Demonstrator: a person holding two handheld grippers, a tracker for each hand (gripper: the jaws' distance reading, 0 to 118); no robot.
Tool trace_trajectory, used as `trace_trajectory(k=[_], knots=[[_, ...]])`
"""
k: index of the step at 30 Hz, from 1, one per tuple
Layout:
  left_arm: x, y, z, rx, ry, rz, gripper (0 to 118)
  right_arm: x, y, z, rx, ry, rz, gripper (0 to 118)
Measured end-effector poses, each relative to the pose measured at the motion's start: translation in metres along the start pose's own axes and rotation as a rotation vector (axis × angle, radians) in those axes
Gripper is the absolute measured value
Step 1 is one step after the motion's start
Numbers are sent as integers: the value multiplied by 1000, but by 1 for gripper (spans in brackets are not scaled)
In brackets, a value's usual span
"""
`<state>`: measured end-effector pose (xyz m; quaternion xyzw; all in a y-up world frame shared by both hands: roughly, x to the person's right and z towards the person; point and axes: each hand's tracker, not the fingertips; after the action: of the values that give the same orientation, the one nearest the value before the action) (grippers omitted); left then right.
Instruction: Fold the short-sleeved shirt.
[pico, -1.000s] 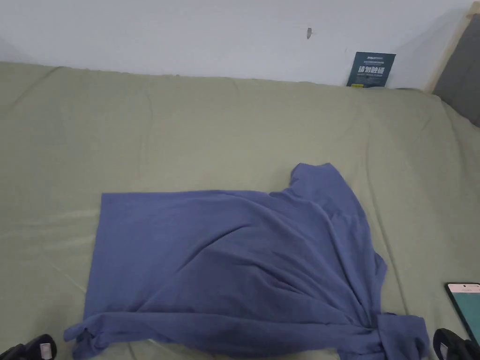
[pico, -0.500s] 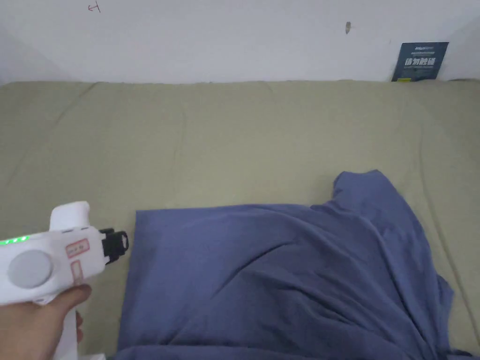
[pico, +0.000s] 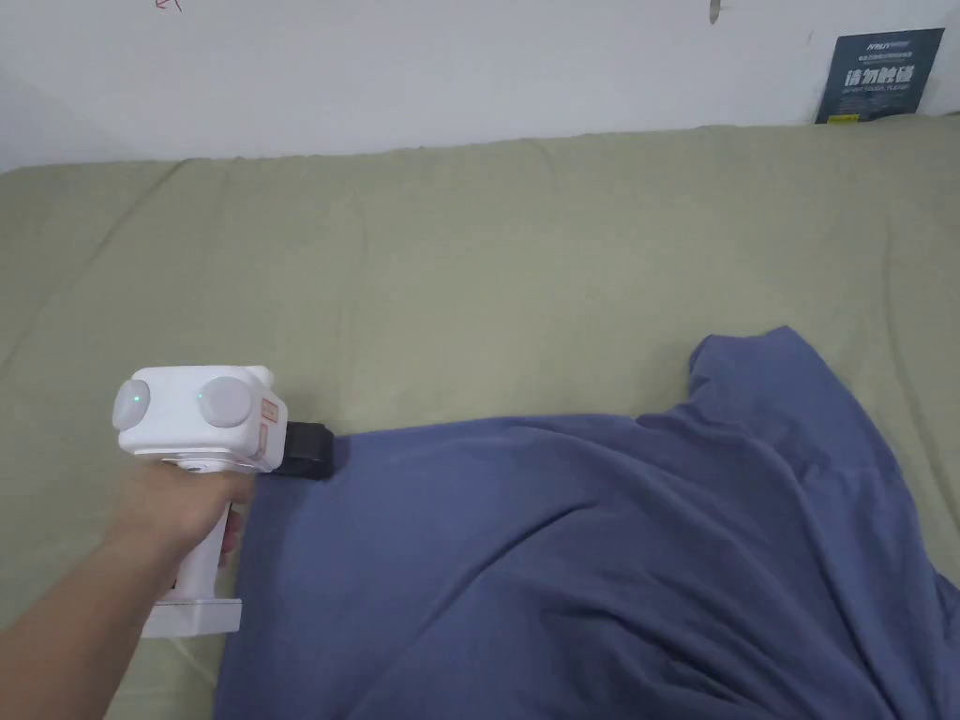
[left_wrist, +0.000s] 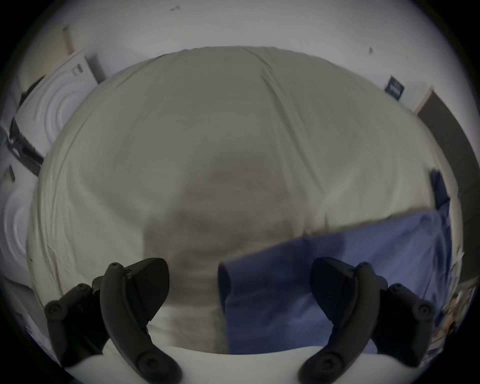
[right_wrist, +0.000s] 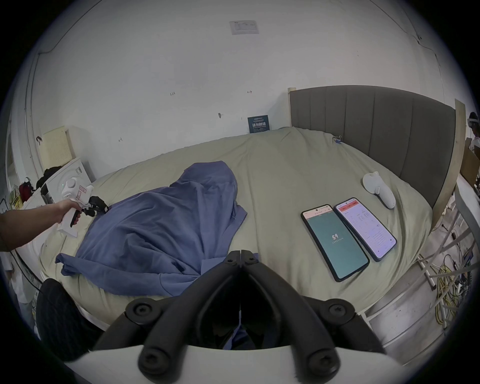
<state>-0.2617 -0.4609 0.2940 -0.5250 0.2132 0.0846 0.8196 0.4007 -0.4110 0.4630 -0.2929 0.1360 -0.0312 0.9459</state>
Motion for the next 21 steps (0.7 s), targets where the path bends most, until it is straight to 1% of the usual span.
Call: trace_trajectory(k=[1, 2, 3, 4, 5, 7, 9, 12, 14, 15, 18, 19, 20, 21], knots=[[3, 0, 5, 5, -19, -30, 99, 0, 0, 0, -2, 1, 1, 0], [1, 3, 7, 4, -64, -40, 81, -1, 0, 0, -3, 1, 3, 0], [3, 3, 12, 26, -119, -30, 58, -1, 0, 0, -2, 1, 7, 0], [6, 4, 15, 18, -111, -37, 23, -2, -1, 1, 0, 2, 12, 0], [9, 5, 15, 1, -130, -50, 11, -3, -1, 1, 2, 1, 16, 0], [5, 10, 15, -6, -117, -69, 9, -4, -2, 1, 1, 1, 23, 0], [0, 11, 24, 34, -129, -80, 9, -6, 0, 0, -12, 0, 31, 0], [-12, 7, 53, 132, -245, -28, 9, -9, 8, -10, -77, 16, 54, 0], [-17, -1, 74, 193, -289, -16, 9, -12, 24, -26, -101, 64, 54, 0], [-18, -6, 84, 214, -309, -30, 9, -16, 38, -40, -95, 94, 58, 0], [-20, -24, 108, 279, -346, -54, 9, -34, 87, -96, -119, 95, 119, 0], [-21, -30, 114, 293, -371, -43, 9, -38, 104, -121, -123, 95, 123, 1], [-22, -36, 119, 304, -391, -35, 9, -43, 117, -145, -110, 82, 129, 5], [-22, -41, 123, 322, -414, -29, 9, -48, 131, -173, -99, 74, 145, 22]])
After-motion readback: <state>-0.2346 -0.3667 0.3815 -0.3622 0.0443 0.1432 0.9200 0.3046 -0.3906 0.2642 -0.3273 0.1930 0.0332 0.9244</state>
